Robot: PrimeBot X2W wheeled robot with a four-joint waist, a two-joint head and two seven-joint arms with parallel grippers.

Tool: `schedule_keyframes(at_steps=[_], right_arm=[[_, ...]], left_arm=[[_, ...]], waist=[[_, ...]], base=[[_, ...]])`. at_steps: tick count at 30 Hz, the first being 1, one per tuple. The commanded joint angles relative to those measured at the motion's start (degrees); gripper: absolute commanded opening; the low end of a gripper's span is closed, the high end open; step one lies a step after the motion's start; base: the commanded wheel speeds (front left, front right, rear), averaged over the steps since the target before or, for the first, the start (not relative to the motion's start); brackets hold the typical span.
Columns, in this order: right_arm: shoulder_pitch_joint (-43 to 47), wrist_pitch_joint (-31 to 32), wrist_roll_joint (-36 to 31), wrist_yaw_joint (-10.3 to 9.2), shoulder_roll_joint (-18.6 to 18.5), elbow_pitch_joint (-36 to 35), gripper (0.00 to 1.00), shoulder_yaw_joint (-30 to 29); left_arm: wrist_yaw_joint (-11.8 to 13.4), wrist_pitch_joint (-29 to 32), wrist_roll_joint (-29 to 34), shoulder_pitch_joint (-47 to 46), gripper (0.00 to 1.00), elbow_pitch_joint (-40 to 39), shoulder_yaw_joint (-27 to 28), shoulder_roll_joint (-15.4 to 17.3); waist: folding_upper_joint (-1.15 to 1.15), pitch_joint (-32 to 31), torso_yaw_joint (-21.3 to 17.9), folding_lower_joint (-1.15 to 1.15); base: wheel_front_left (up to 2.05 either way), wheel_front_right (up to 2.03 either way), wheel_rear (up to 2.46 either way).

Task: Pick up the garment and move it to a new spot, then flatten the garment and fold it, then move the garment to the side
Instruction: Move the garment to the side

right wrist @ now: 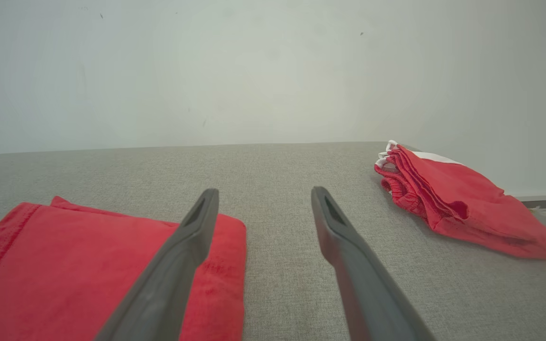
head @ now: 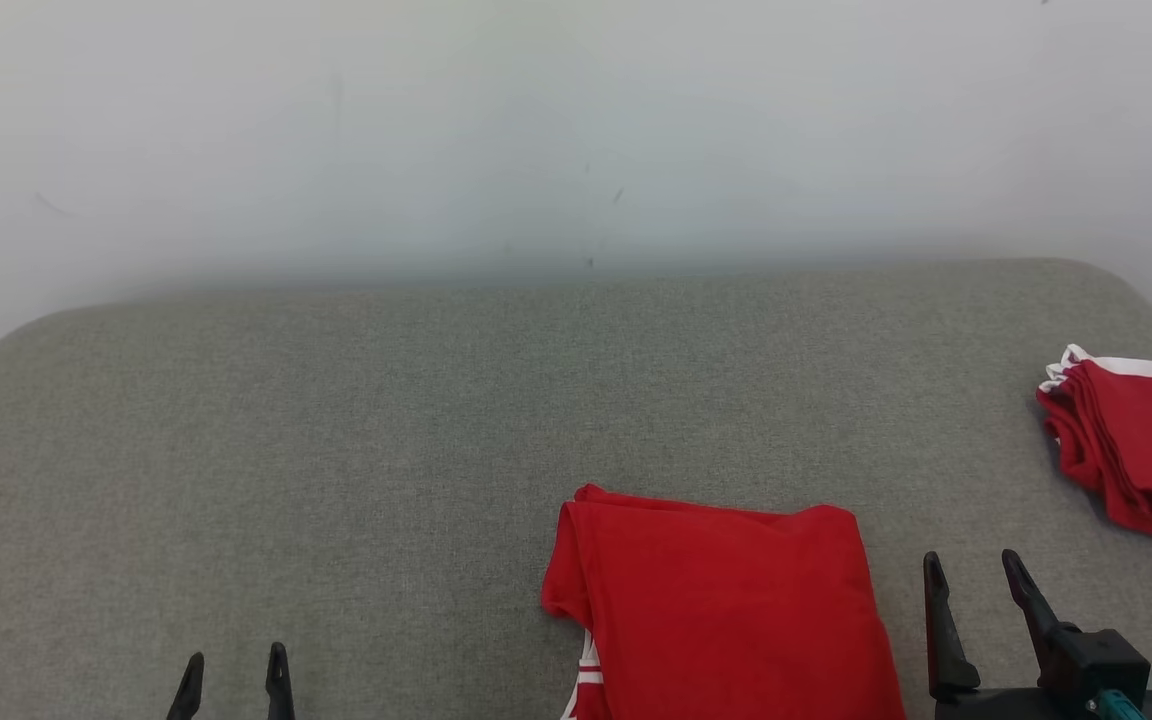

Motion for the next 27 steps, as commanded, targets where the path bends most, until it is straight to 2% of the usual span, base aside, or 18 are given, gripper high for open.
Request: schedule_keyframes(at_steps=[1, 15, 19, 22, 25, 26, 27], right_arm=[[0.4, 0.3, 0.5, -0.16, 0.1, -0.2, 1.00, 0.1], [0.1, 0.5, 0.8, -0.16, 0.1, -0.7, 1.00, 0.2], [-0.3, 2.8, 0.5, -0.16, 0.1, -2.0, 1.00, 1.2], [-0.1, 9.4, 1.1, -0.16, 0.1, -2.9, 1.00, 4.8], [-0.3, 18.6, 2.2, -0.17, -1.3, -5.3, 1.00, 5.2], [-0.7, 25.7, 3.7, -0.16, -2.4, -7.2, 1.00, 5.1], [-0.7, 29.8, 4.5, -0.16, -3.3, -8.1, 1.00, 5.4]], left_arm=[[-0.2, -0.2, 0.2, 0.2, 1.00, 0.2, 0.1, -0.1], [-0.1, -0.2, -0.1, -0.1, 1.00, 0.3, -0.5, -0.1], [0.0, -0.2, -0.3, -0.1, 1.00, 0.1, -0.5, -0.1], [0.0, -0.2, -0.5, -0.1, 1.00, -0.1, -0.2, -0.1], [0.0, -0.2, -0.7, -0.2, 1.00, -0.3, -0.3, -0.1], [0.1, -0.2, -0.8, -0.3, 1.00, -0.5, -0.3, -0.1], [0.2, -0.2, -0.8, -0.3, 1.00, -0.5, -0.4, -0.1]], waist=[[0.00, 0.2, 0.1, 0.00], [0.00, 0.9, 1.0, 0.00], [0.00, 1.1, 1.1, 0.00], [0.00, 1.2, 1.1, 0.00], [0.00, 1.5, 1.2, 0.00], [0.00, 1.7, 1.3, 0.00], [0.00, 1.8, 1.4, 0.00]], base=[[0.00, 0.00, 0.00], [0.00, 0.00, 0.00], [0.00, 0.00, 0.00], [0.00, 0.00, 0.00], [0.00, 0.00, 0.00], [0.00, 0.00, 0.00], [0.00, 0.00, 0.00]])
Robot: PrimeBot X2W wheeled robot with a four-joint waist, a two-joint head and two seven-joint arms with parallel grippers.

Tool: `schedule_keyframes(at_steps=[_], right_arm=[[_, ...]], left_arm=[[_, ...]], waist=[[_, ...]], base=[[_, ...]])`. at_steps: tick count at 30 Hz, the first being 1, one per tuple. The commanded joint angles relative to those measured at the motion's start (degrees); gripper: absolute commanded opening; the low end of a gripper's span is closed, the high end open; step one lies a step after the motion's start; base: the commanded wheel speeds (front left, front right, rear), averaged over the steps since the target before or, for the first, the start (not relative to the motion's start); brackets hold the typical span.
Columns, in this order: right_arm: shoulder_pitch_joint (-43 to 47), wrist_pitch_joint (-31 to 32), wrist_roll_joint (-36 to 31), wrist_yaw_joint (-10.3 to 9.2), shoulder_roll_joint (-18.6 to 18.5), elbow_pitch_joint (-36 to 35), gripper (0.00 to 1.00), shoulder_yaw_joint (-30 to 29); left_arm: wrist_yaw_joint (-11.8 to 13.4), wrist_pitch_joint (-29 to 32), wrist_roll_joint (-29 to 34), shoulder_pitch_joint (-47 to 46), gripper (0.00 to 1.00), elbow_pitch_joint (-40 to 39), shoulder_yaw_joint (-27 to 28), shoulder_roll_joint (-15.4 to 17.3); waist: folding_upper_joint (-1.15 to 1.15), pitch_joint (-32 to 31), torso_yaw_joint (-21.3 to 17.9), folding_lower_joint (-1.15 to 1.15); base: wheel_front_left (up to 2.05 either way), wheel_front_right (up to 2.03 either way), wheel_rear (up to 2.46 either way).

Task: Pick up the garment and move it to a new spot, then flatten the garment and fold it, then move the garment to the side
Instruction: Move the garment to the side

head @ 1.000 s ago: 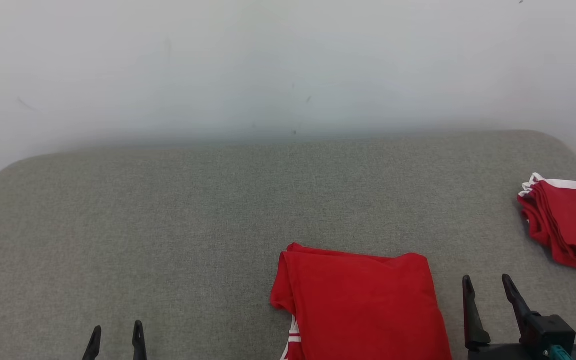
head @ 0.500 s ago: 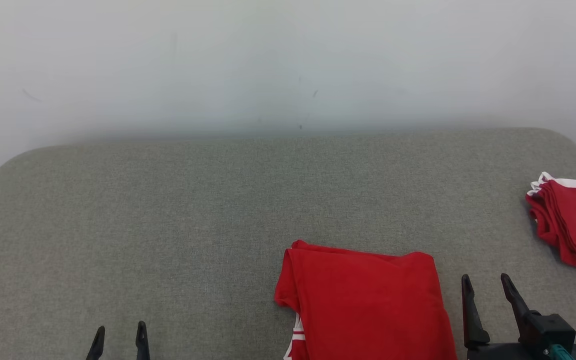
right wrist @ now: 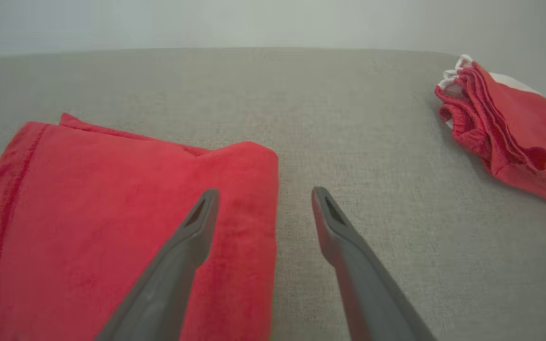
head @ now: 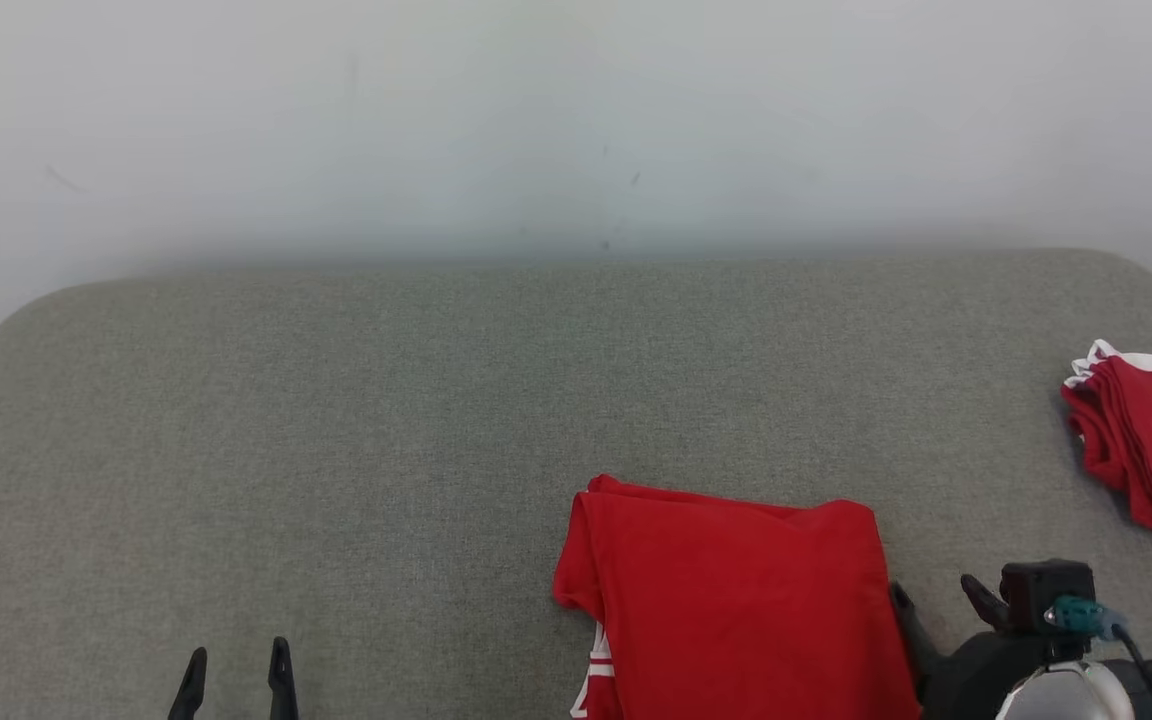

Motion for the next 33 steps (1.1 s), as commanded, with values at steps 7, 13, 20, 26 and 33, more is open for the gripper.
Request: schedule_keyframes(at_steps=[7, 13, 20, 26, 33], right_arm=[[-1.6, 26.6, 8.7, -0.16, -5.7, -7.3, 1.00, -0.9], [-3.7, 36.4, 11.0, -0.16, -7.7, -8.1, 1.00, -3.1], [-6.3, 37.9, 10.9, -0.16, -7.2, -3.7, 1.00, -4.3], [-8.6, 38.0, 10.4, -0.16, -5.9, 1.9, 1.00, -3.5], [-10.6, 37.0, 8.2, -0.16, -6.5, 6.8, 0.00, -0.4]], left_arm=[[-0.1, -0.2, -0.3, -1.1, 1.00, -0.5, -0.8, -0.1], [-0.1, -0.2, -0.5, -2.4, 1.00, -0.9, -1.8, -0.1], [-0.1, -0.2, -0.4, -3.6, 1.00, -1.2, -2.3, -0.1], [-0.3, -0.2, 0.1, -4.1, 1.00, -1.3, -2.0, -0.1], [-0.3, -0.2, 0.0, -4.9, 1.00, -1.6, -2.3, -0.1]], waist=[[0.00, 2.1, 1.4, 0.00], [0.00, 4.4, 3.4, 0.00], [0.00, 6.9, 5.2, 0.00], [0.00, 8.3, 5.5, 0.00], [0.00, 8.9, 5.1, 0.00]], base=[[0.00, 0.00, 0.00], [0.00, 0.00, 0.00], [0.00, 0.00, 0.00], [0.00, 0.00, 0.00], [0.00, 0.00, 0.00]])
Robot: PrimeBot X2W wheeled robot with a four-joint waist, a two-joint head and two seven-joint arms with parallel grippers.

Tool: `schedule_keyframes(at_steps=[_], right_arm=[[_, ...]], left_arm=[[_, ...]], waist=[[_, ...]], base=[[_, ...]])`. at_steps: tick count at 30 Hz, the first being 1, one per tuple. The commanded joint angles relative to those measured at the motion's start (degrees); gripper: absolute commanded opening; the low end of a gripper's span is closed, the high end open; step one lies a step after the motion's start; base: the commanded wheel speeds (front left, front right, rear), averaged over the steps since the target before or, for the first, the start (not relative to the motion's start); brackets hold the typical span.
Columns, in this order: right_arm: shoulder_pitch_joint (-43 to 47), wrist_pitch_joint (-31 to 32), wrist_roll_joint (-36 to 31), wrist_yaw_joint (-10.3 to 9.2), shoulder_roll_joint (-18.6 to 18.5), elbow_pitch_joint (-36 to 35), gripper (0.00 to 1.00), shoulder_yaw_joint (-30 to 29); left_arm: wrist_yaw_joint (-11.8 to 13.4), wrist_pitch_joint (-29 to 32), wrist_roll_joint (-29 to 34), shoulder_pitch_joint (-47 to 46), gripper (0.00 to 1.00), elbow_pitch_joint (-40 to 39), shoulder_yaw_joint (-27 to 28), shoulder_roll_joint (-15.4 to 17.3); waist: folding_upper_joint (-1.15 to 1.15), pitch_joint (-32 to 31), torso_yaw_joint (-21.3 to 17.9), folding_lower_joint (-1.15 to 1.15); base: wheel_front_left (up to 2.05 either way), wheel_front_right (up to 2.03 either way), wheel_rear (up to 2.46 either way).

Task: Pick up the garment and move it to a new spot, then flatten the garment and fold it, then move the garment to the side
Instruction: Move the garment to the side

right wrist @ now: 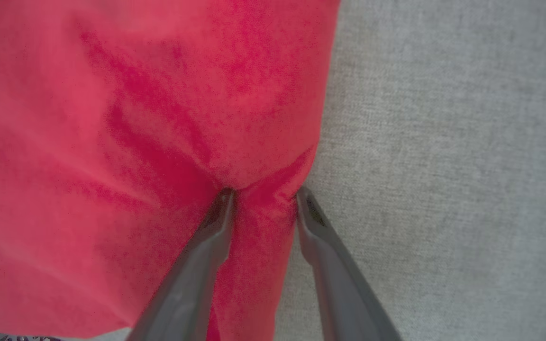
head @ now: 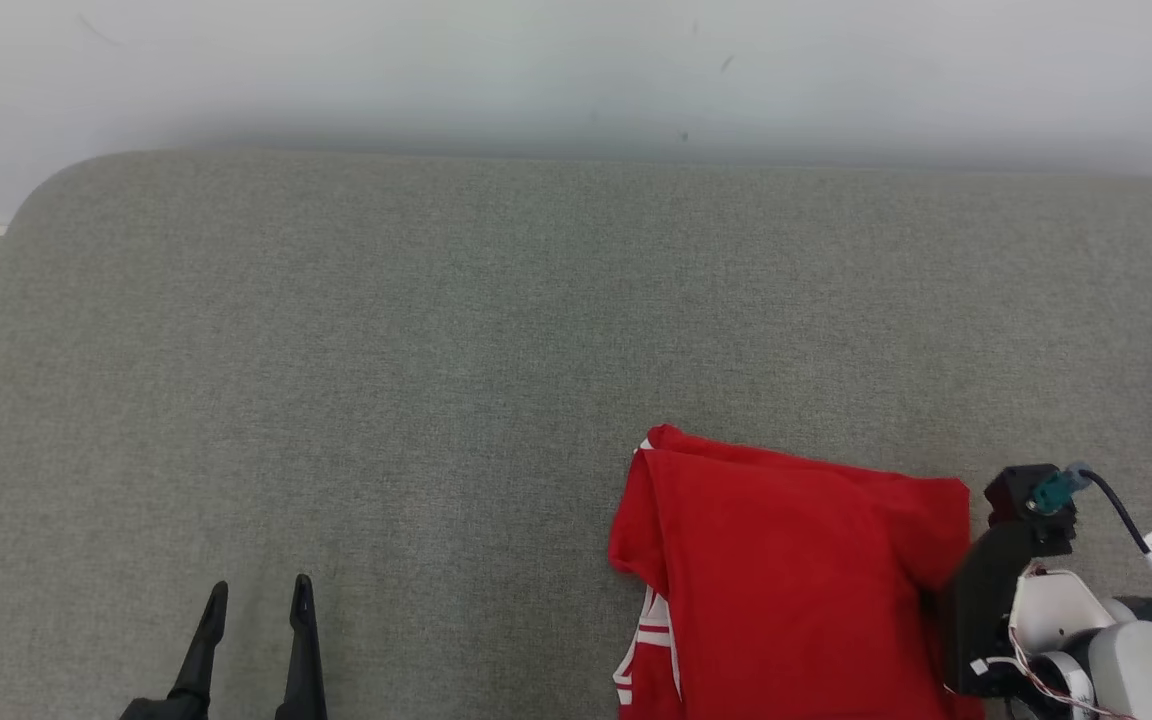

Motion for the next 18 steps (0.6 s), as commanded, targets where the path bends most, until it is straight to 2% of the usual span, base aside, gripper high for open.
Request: schedule_keyframes(at_steps=[1, 9, 18], right_arm=[[-0.3, -0.5, -1.0, -0.17, -0.2, 1.2, 0.00, 0.4], [-13.6, -5.6, -3.8, -0.17, -4.1, 5.1, 0.00, 6.7], [-28.5, -1.4, -2.3, -0.17, -10.0, 7.6, 0.00, 11.0]], left_arm=[[0.1, -0.2, 0.0, -0.9, 1.00, -0.3, 0.0, -0.1], [0.2, -0.2, 0.0, -2.0, 1.00, -2.6, 0.5, -0.1], [-0.1, -0.2, 0.7, -4.4, 1.00, -4.7, 0.0, 0.0]], waist=[[0.00, 0.2, -0.3, 0.00], [0.00, 2.7, -4.1, 0.00], [0.00, 7.1, -10.7, 0.00]], base=[[0.00, 0.00, 0.00], [0.00, 0.00, 0.00], [0.00, 0.00, 0.00]])
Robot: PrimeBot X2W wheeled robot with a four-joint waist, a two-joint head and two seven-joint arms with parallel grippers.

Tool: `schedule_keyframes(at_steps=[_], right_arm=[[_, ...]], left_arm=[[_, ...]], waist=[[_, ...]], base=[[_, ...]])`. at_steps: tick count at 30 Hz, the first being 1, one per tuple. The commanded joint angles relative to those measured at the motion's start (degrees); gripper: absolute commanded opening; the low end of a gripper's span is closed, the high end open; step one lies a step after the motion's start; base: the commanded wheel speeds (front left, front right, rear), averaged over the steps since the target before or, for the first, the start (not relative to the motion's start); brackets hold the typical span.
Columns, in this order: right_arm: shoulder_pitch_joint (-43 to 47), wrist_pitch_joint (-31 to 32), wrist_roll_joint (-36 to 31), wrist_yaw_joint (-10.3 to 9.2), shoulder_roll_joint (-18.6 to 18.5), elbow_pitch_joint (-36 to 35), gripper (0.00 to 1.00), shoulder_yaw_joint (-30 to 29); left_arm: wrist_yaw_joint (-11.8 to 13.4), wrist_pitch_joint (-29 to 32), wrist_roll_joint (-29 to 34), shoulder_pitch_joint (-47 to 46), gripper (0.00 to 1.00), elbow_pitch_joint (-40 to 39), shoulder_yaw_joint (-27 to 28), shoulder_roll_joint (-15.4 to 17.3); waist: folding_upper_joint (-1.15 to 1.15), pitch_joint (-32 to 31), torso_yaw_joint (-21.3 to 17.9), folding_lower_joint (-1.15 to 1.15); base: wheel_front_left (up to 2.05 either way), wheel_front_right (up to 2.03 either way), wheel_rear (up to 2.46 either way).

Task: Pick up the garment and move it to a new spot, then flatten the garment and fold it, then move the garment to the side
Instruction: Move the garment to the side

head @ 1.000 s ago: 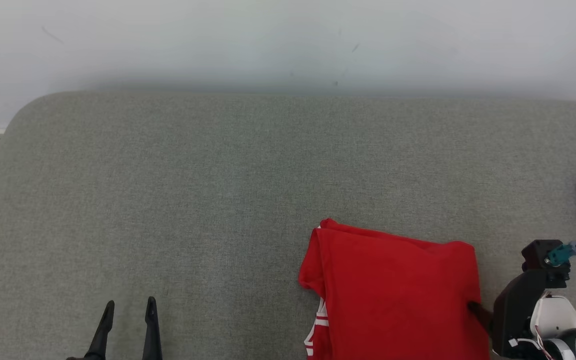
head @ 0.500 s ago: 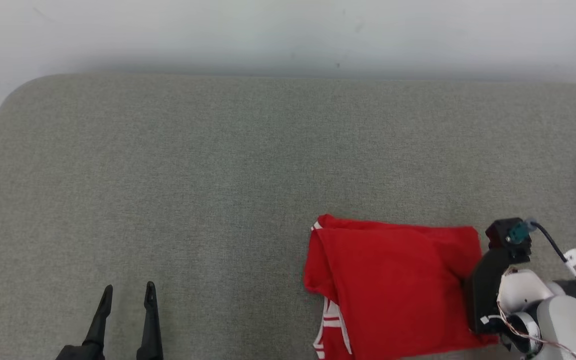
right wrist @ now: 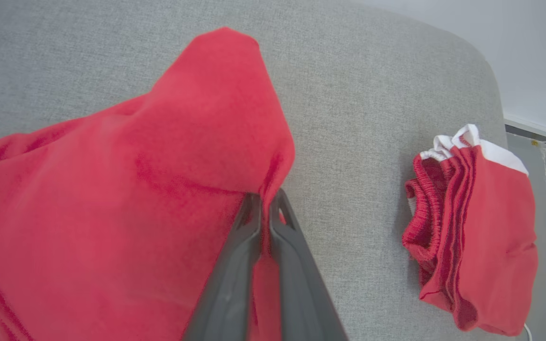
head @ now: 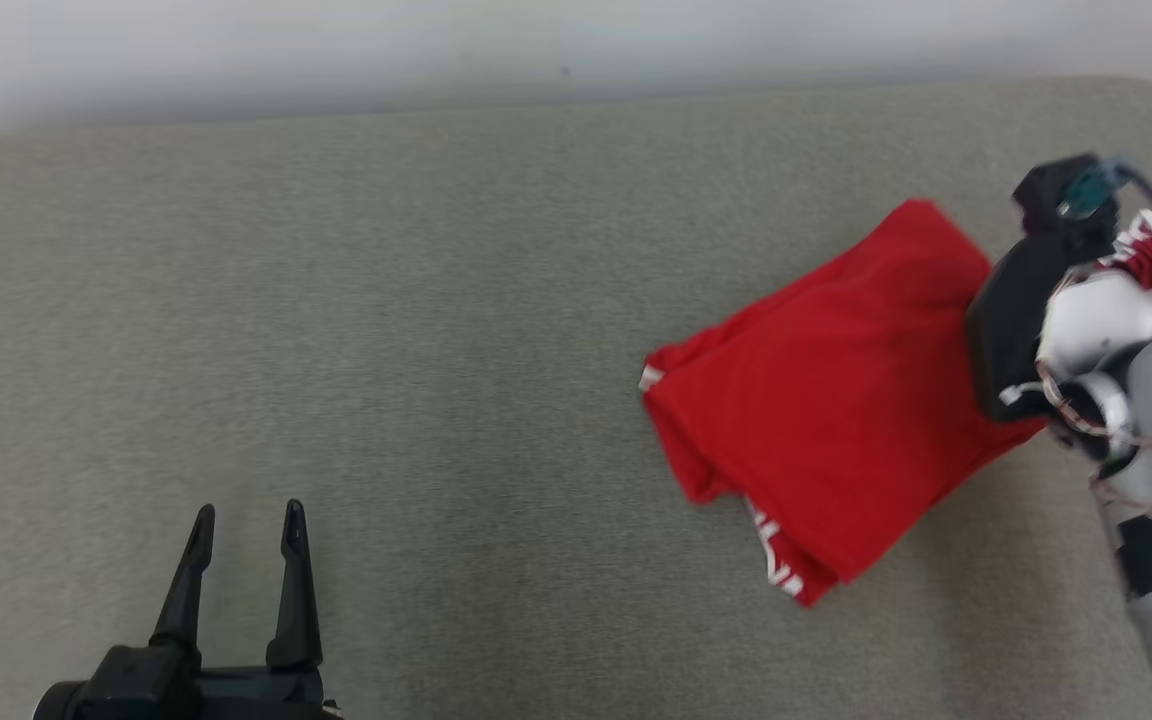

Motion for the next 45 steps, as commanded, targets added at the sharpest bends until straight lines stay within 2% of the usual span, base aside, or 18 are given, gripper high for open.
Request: schedule_keyframes(at_steps=[1, 5, 12, 15, 23, 26, 28, 31, 35, 36, 37, 38, 40, 45], right_arm=[[-1.7, 1.3, 0.6, -0.18, -1.4, -0.6, 0.00, -0.1], [-3.9, 3.7, 0.2, -0.18, -5.0, -3.4, 0.00, -1.8], [-6.2, 3.0, -1.3, -0.18, -8.7, -6.2, 0.00, -6.9], [-7.4, 2.8, -2.3, -0.18, -10.0, -5.8, 0.00, -8.7], [-7.4, 1.5, -7.0, -0.18, -16.3, -6.0, 0.00, -15.3], [-6.5, -0.2, -8.4, -0.18, -16.9, -4.7, 0.00, -17.6], [-6.0, -2.1, -10.0, -0.18, -16.0, -3.3, 0.00, -20.4], [-5.4, -5.6, -14.3, -0.18, -15.6, -1.6, 0.00, -24.7], [-4.9, -10.9, -20.8, -0.18, -13.1, 0.8, 0.00, -30.5], [-4.8, -11.7, -22.4, -0.18, -12.5, 1.4, 0.16, -31.8], [-4.5, -12.3, -24.1, -0.18, -11.8, 2.1, 0.96, -32.7], [-4.5, -12.9, -25.2, -0.18, -11.0, 2.6, 1.00, -33.9], [-4.1, -15.7, -27.9, -0.18, -8.4, 3.4, 1.00, -36.3], [-2.9, -23.7, -27.4, -0.18, -4.1, 3.1, 1.00, -37.3]], left_arm=[[0.0, -0.2, 0.4, -1.0, 1.00, -0.2, -0.1, 0.0], [-0.3, -0.2, 0.7, -1.9, 1.00, 0.0, -0.6, 0.0], [-0.9, -0.2, 2.0, -3.5, 1.00, -0.2, -0.4, 0.4], [-1.1, -0.2, 2.3, -4.5, 1.00, -0.4, -0.6, 0.9], [-1.5, -0.2, 3.2, -6.2, 1.00, -1.3, -1.3, 2.7], [-1.6, -0.2, 3.4, -6.7, 1.00, -1.6, -1.5, 3.1], [-1.7, -0.2, 3.9, -7.2, 1.00, -2.4, -1.8, 3.5], [-1.8, -0.2, 4.1, -8.0, 1.00, -4.2, -2.1, 4.3], [-1.9, -0.2, 4.1, -7.6, 1.00, -6.7, -3.0, 5.5], [-2.0, -0.2, 3.9, -7.4, 1.00, -7.2, -3.4, 5.7], [-2.0, -0.2, 4.0, -7.4, 1.00, -7.9, -3.7, 6.2], [-1.8, -0.2, 3.8, -7.2, 1.00, -8.5, -3.9, 6.5], [-1.9, -0.2, 3.6, -6.4, 1.00, -9.7, -4.6, 7.2], [-1.9, -0.2, 3.2, -5.7, 1.00, -10.8, -4.7, 7.0]], waist=[[-0.01, 3.2, -4.1, -0.01], [-0.01, 4.7, -6.4, -0.01], [-0.01, 8.4, -8.6, -0.01], [-0.01, 10.4, -8.8, -0.01], [-0.01, 15.5, -8.2, -0.01], [-0.01, 16.4, -7.8, -0.01], [-0.01, 17.3, -7.3, -0.01], [-0.01, 18.4, -6.5, -0.01], [-0.01, 18.9, -5.6, -0.01], [-0.01, 18.9, -5.4, -0.01], [-0.01, 18.8, -5.3, -0.01], [-0.01, 18.7, -5.2, -0.01], [-0.01, 17.8, -5.1, -0.01], [-0.01, 15.0, -5.0, -0.01]], base=[[0.00, 0.00, 0.00], [0.00, 0.00, 0.00], [0.00, 0.00, 0.00], [0.00, 0.00, 0.00], [0.00, 0.00, 0.00], [0.00, 0.00, 0.00], [0.00, 0.00, 0.00], [0.00, 0.00, 0.00], [0.00, 0.00, 0.00], [0.00, 0.00, 0.00], [0.00, 0.00, 0.00], [0.00, 0.00, 0.00], [0.00, 0.00, 0.00], [0.00, 0.00, 0.00]])
